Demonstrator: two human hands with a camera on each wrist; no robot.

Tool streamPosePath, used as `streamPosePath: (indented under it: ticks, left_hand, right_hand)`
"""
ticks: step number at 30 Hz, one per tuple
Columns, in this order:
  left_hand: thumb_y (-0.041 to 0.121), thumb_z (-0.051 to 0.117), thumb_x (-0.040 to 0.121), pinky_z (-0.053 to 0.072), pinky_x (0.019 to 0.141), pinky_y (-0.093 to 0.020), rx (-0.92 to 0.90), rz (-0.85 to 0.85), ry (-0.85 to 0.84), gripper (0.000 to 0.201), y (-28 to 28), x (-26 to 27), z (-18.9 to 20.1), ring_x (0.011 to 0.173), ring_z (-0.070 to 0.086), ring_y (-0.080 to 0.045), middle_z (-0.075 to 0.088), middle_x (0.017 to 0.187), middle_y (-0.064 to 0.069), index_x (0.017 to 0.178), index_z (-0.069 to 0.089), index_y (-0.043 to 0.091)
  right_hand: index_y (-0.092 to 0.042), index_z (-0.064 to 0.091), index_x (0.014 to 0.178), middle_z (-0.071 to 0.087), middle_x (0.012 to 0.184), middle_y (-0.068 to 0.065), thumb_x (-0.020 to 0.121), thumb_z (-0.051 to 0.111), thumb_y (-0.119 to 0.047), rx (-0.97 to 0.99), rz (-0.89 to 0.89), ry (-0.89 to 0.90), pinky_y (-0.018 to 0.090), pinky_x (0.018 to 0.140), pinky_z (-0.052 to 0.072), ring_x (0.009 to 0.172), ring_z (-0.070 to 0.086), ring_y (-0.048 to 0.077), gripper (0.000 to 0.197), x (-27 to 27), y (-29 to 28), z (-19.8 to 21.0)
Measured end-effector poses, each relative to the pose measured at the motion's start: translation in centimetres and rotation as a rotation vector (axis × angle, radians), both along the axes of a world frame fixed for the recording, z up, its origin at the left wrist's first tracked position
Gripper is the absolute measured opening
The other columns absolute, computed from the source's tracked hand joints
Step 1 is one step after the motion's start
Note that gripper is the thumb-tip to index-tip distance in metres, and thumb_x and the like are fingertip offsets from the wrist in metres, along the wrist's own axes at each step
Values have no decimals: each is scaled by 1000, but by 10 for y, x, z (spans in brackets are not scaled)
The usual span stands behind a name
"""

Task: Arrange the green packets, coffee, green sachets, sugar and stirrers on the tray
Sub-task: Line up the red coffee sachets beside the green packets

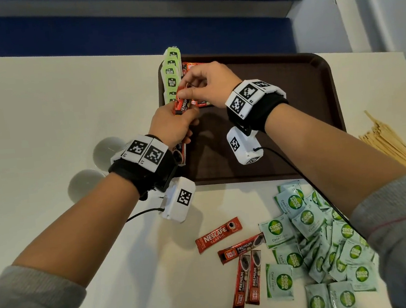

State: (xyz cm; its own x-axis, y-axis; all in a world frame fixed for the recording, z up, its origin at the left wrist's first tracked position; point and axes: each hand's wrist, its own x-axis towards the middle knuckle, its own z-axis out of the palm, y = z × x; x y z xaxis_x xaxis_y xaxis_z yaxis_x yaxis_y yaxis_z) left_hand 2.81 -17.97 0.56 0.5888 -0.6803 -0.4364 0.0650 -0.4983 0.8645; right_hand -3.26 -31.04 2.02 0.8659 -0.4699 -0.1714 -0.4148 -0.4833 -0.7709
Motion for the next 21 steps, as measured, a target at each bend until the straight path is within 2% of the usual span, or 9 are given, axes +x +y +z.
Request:
streamPosePath:
  ticks: [2,4,6,8,12,15,18,21]
  left_hand:
    - [25,59,92,40,40,-18,-5,-8,-3,13,2,-1,2,45,49,-10,62,67,3,91,61,12]
    - [26,58,92,41,40,-17,-5,-22,2,16,4,-3,3,48,50,-11,63,71,1,97,61,11]
    - [28,59,92,42,40,-17,-17,-25,15,18,6,-4,4,50,52,-10,64,74,0,100,60,11]
    - [31,60,92,42,39,-17,-36,7,27,21,9,-5,4,48,52,-8,65,75,0,101,60,12]
    - [34,59,92,45,41,-16,-75,102,-24,20,12,-2,5,43,53,-3,64,73,2,99,61,15]
    - [29,59,93,43,41,-14,-88,155,-37,18,11,1,5,38,51,-2,62,68,-2,99,64,14]
    - [25,60,92,42,40,-12,-73,174,-55,12,10,3,4,36,50,0,61,66,2,94,64,13]
    - [22,59,92,44,43,-11,-75,176,-69,8,10,6,3,41,53,0,63,70,6,91,63,15]
  right_hand:
    - [-14,68,96,67,86,0,81,72,-25,78,-16,-20,17,66,52,72,59,3,19,-2,0,2]
    - [-13,68,90,67,80,-2,80,73,-21,122,-49,-42,16,62,53,69,61,3,14,-7,-1,2]
    - [-18,65,81,65,75,-5,79,74,-20,126,-101,-61,16,59,52,65,62,4,9,-11,-5,3]
    - [-22,61,77,66,74,-4,80,73,-21,124,-159,-73,17,57,52,65,65,7,13,-17,-10,4]
    - [-22,58,79,67,73,-1,82,71,-20,155,-240,-91,21,59,55,63,67,9,14,-32,-19,-1]
    - [-22,62,81,66,71,-2,81,72,-17,195,-210,-50,20,61,53,65,65,8,11,-39,-20,-6]
    - [-24,65,76,66,74,-1,78,75,-17,201,-171,3,25,69,55,70,64,11,12,-44,-21,-11]
    - [-25,66,71,67,76,-4,74,78,-18,153,-200,57,27,78,54,80,65,15,15,-50,-24,-17]
